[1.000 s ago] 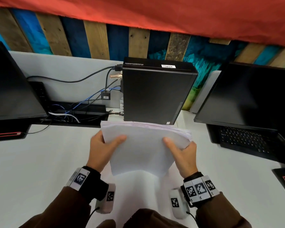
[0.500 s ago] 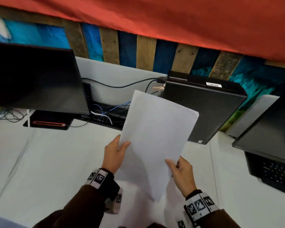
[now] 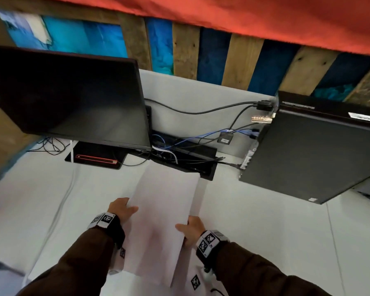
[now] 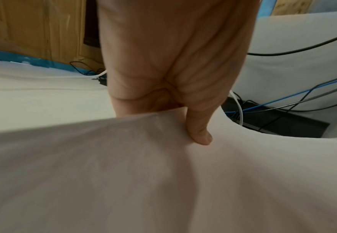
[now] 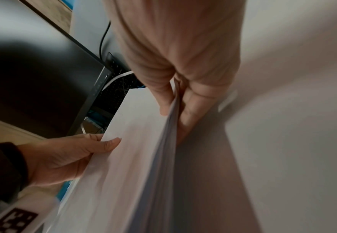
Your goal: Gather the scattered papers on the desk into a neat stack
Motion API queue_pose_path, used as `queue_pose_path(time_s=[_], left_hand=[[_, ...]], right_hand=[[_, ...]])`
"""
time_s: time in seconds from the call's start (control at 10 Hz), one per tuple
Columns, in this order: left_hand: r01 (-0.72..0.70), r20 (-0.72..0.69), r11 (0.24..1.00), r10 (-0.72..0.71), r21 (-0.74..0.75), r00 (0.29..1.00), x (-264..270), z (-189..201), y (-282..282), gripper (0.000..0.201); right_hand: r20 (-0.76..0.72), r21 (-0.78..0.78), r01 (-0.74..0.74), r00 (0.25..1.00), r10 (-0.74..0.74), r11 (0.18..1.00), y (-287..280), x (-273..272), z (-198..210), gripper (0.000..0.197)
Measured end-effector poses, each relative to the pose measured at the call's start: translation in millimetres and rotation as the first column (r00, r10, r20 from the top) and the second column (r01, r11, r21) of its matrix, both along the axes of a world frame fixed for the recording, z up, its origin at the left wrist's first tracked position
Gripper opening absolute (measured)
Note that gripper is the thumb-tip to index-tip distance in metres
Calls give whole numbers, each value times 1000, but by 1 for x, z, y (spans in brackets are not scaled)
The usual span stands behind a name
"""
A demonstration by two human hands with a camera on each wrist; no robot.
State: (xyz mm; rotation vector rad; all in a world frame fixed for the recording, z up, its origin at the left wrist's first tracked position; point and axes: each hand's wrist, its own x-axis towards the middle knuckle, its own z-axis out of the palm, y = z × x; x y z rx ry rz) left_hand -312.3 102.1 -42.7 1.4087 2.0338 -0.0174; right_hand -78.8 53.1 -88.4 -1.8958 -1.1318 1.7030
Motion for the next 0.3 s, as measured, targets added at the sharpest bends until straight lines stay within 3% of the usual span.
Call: queue_pose_path(time_s=[0.1, 0.2, 0.3], left_hand=[[11, -29, 1000, -12, -21, 999, -4, -7, 5, 38], [-7, -22, 1000, 6, -30, 1000, -5, -10, 11, 40], [-86, -34, 995, 88, 40, 996, -8, -11, 11, 52]], right_hand=[[3, -59, -22, 1000, 22, 998, 4, -1, -9, 29], [-19, -94, -22, 1000, 21, 995, 9, -1, -6, 23], [-33, -145, -6, 999, 2, 989, 3, 7, 22, 26]])
